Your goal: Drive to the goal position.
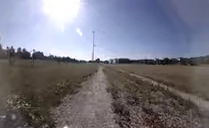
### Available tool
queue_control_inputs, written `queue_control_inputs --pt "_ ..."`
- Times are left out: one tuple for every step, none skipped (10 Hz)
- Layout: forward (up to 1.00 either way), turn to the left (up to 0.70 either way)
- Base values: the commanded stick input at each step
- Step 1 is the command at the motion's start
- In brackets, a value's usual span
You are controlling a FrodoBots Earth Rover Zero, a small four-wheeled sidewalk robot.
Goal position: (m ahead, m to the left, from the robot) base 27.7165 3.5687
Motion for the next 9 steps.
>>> queue_control_inputs --pt "0.50 0.00" --pt "0.50 0.00" --pt "0.50 0.00" --pt "0.50 0.00" --pt "0.50 0.00" --pt "0.50 0.00" --pt "0.50 0.00" --pt "0.50 0.00" --pt "0.50 0.00"
